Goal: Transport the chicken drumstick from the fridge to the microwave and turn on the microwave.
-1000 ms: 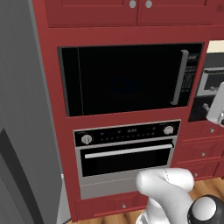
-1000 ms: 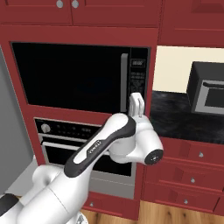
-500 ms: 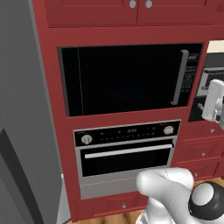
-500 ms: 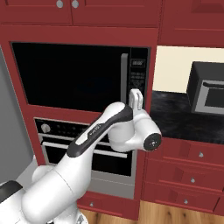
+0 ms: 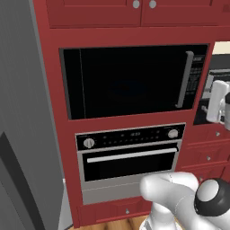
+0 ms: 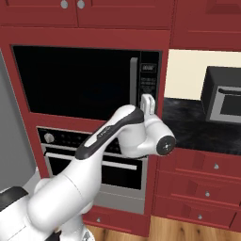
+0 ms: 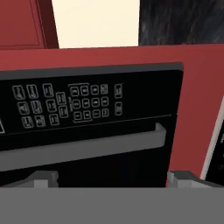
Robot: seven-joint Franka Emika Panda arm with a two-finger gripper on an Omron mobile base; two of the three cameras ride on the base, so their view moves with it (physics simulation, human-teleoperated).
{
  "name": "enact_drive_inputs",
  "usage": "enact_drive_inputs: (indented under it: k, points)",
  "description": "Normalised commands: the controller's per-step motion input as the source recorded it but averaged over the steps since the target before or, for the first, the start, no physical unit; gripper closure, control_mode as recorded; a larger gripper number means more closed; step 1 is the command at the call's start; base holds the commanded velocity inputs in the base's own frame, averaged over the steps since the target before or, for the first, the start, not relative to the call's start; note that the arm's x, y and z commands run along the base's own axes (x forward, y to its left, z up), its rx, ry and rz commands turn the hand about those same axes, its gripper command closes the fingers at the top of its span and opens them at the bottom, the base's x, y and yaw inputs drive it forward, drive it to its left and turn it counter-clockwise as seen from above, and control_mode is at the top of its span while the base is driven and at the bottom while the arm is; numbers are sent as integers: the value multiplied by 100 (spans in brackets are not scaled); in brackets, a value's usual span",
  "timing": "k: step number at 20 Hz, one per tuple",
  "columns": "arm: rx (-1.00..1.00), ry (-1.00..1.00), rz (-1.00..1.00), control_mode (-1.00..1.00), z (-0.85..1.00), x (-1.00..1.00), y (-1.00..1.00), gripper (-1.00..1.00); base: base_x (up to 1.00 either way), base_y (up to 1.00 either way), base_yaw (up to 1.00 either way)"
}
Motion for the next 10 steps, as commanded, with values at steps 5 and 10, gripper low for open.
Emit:
enact_drive_inputs:
  k: [5,10]
  points:
    - [0,7,0,-100,-23,16,0,-100,0,0,0]
    - [3,6,0,-100,-14,19,-2,-100,0,0,0]
